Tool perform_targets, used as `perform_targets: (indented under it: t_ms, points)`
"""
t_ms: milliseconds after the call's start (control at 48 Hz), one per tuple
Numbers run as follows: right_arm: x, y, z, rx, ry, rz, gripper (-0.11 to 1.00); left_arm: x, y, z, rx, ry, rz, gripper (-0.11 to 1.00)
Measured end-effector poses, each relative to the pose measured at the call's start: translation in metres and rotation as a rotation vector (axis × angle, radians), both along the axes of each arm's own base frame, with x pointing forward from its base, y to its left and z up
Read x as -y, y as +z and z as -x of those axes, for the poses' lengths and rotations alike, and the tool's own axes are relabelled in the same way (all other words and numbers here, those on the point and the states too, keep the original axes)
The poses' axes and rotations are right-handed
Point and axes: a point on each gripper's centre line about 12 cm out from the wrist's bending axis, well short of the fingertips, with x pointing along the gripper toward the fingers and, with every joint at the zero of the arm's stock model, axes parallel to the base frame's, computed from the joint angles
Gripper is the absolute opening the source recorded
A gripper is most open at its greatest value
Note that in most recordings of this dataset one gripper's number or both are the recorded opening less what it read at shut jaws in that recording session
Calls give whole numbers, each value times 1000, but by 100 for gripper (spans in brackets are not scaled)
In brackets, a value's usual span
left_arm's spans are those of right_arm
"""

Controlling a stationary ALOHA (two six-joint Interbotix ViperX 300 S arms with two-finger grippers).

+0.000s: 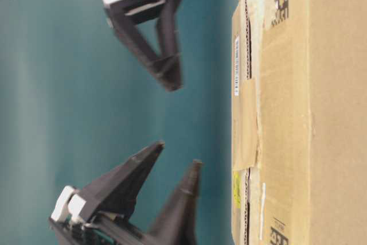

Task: Apply tape along the seams of the closed cardboard box to seal it securely.
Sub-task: 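Press the tape down along the seam with both grippers' tips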

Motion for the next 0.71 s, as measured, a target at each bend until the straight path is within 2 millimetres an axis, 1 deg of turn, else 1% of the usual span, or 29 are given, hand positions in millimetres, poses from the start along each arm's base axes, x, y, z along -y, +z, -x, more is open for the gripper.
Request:
perform_targets:
  t_ms: [42,83,146,167,188,208,250,292,500,708]
  points:
    - [1,2,-1,15,-4,1,38,0,2,1,28,34,87,47]
    - [2,2,-1,18,-8,2,30,0,4,1,45,64,167,40]
    - [7,3,-1,27,-21,4,14,1,4,1,59,97,270,28]
    - [8,4,-1,30,-23,6,6,2,5,0,63,107,301,24]
    - [10,2,-1,27,-28,4,2,2,4,0,64,116,330,20]
    - [10,2,-2,27,-30,6,0,4,4,0,65,122,361,14]
    - [13,0,-3,22,-36,7,1,7,2,-2,67,133,411,6]
    - [14,-3,-4,13,-40,6,0,10,-1,-4,61,139,448,0]
    - [19,-16,-20,-19,-50,7,0,20,-11,-21,59,139,522,0]
    - [20,-32,-37,-56,-50,6,0,19,-25,-31,43,167,574,0]
